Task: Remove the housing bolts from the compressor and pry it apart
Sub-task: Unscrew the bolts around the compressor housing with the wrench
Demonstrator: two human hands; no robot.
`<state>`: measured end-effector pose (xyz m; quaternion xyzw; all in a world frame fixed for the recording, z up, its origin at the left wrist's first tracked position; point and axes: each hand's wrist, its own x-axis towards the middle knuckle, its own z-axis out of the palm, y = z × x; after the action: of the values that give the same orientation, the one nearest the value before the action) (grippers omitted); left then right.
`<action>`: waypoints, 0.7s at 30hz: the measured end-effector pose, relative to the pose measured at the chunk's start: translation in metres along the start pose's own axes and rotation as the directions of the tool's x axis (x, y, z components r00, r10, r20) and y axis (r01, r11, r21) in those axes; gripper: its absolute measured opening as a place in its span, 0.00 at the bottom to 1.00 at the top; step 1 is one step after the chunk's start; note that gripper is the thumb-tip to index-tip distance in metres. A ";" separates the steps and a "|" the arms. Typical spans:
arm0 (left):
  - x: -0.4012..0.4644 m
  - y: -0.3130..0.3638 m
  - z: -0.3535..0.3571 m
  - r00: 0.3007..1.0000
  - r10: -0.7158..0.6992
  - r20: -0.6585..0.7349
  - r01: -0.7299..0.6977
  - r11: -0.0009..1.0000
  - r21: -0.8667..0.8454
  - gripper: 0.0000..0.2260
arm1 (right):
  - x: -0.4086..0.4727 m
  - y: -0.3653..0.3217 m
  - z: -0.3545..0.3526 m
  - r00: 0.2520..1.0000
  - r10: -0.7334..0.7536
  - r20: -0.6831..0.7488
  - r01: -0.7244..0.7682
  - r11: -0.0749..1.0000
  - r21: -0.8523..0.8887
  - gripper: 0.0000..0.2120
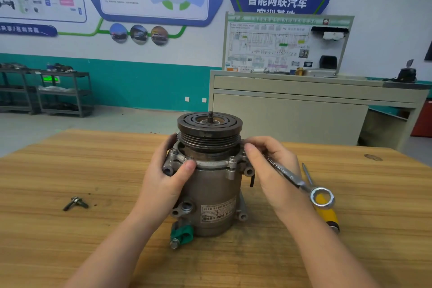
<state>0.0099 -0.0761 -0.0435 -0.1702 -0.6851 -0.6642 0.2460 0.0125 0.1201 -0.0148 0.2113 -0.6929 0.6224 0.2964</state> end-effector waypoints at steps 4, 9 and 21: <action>0.000 0.000 0.000 1.000 0.005 -0.004 -0.005 1.000 0.002 0.39 | 0.000 -0.001 0.000 1.000 -0.017 0.020 0.018 0.998 -0.058 0.01; 0.001 -0.001 0.000 1.000 0.015 -0.005 -0.015 1.000 0.007 0.39 | -0.002 -0.004 0.001 0.999 -0.041 0.000 0.041 0.999 -0.009 0.03; 0.001 -0.002 -0.001 1.000 0.024 0.003 -0.024 1.000 0.015 0.41 | -0.001 -0.002 -0.001 0.999 -0.030 -0.013 0.029 0.995 -0.096 0.03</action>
<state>0.0082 -0.0771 -0.0449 -0.1775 -0.6884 -0.6556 0.2546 0.0151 0.1202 -0.0141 0.2027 -0.7168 0.5853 0.3203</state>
